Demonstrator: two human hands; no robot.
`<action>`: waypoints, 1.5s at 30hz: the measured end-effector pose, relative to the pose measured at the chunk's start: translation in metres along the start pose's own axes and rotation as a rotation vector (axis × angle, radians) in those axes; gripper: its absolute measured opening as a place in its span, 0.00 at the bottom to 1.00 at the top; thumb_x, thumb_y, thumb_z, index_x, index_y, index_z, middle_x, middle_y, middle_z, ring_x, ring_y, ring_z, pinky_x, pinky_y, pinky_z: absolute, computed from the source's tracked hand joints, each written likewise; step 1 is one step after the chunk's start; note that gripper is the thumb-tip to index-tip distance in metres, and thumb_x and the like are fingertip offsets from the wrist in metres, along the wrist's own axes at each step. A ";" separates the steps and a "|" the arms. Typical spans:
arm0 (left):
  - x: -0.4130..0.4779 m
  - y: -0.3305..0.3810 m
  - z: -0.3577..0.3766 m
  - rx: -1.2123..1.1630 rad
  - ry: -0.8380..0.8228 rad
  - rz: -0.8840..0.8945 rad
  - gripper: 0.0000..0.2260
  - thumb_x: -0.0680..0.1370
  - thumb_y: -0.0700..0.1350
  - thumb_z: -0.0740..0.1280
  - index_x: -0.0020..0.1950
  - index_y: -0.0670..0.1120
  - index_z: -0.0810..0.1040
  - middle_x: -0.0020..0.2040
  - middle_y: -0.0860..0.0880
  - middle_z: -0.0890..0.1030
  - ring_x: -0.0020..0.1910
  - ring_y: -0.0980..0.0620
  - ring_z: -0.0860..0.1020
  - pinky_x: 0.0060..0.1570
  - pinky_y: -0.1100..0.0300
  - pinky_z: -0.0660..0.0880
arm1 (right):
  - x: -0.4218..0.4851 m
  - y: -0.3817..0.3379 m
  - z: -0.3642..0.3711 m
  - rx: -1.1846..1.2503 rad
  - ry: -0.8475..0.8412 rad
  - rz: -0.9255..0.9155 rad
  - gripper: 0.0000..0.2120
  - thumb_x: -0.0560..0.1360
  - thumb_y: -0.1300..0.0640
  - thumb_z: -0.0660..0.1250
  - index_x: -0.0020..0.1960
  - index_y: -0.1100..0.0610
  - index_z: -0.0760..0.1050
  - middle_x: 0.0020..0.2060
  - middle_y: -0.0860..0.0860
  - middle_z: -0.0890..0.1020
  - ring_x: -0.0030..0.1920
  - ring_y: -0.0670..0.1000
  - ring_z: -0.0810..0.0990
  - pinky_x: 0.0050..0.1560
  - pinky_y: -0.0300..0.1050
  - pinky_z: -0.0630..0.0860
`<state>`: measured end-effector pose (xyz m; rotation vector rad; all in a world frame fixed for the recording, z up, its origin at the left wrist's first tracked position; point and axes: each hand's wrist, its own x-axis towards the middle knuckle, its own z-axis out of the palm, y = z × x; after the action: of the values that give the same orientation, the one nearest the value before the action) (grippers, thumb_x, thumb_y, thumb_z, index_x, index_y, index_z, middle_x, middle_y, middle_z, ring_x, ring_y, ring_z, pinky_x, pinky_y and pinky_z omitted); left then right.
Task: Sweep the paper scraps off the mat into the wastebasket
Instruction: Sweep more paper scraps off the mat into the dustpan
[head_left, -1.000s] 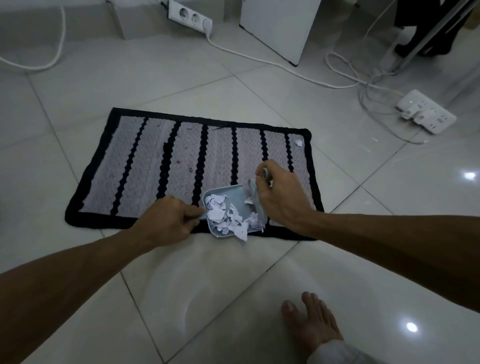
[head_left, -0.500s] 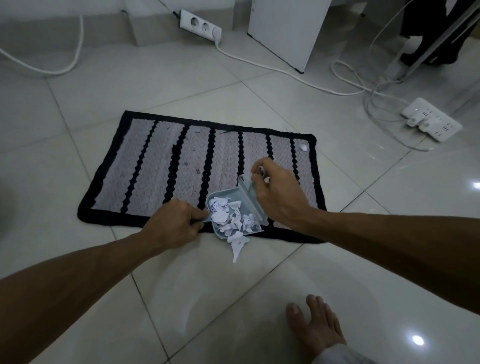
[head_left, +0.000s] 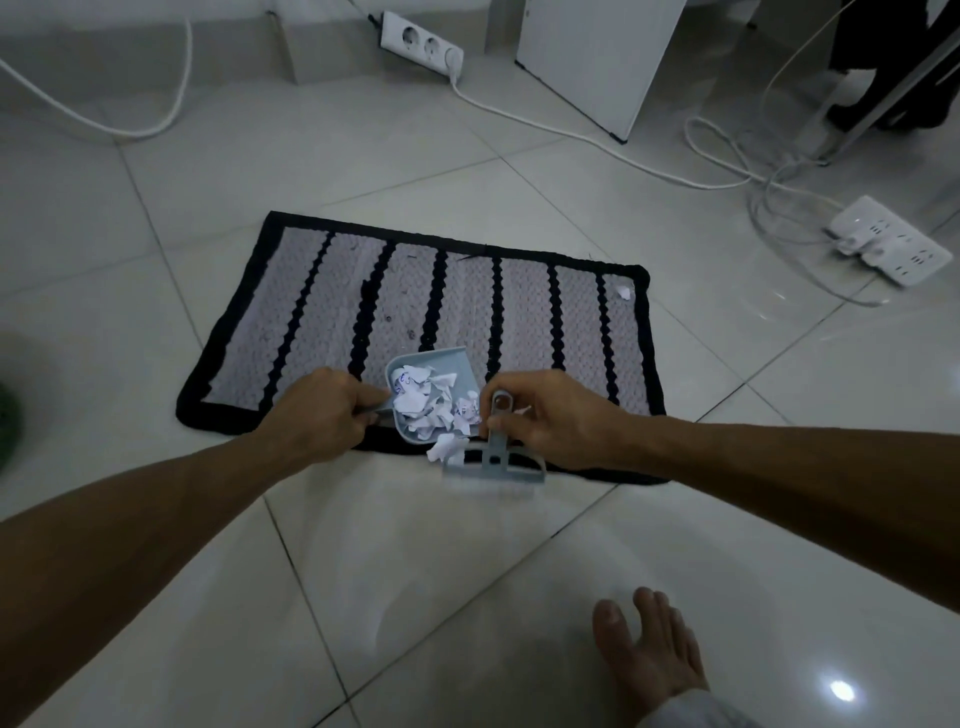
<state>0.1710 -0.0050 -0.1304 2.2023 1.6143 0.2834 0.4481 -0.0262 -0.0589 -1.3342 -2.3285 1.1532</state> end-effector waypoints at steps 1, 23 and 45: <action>0.000 -0.003 0.000 0.010 -0.001 -0.013 0.15 0.73 0.42 0.69 0.58 0.55 0.80 0.40 0.48 0.86 0.32 0.53 0.77 0.39 0.60 0.76 | 0.003 0.000 -0.004 -0.009 0.039 -0.003 0.03 0.79 0.62 0.66 0.50 0.57 0.78 0.48 0.52 0.84 0.51 0.52 0.83 0.54 0.56 0.82; 0.012 0.018 0.008 -0.150 0.084 -0.077 0.14 0.74 0.43 0.68 0.59 0.47 0.79 0.39 0.48 0.86 0.28 0.56 0.78 0.36 0.64 0.76 | 0.054 0.035 -0.093 -0.020 0.766 0.096 0.04 0.79 0.61 0.66 0.46 0.53 0.75 0.41 0.51 0.82 0.43 0.52 0.83 0.45 0.46 0.82; 0.144 0.109 0.053 -0.251 0.092 -0.051 0.16 0.74 0.43 0.67 0.61 0.43 0.78 0.41 0.44 0.86 0.34 0.48 0.80 0.40 0.52 0.80 | 0.071 0.136 -0.158 -0.064 0.799 0.292 0.04 0.76 0.59 0.64 0.47 0.53 0.77 0.39 0.54 0.85 0.37 0.57 0.83 0.37 0.50 0.80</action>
<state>0.3311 0.0928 -0.1414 1.9821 1.5836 0.5481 0.5781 0.1521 -0.0648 -1.7742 -1.6326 0.4494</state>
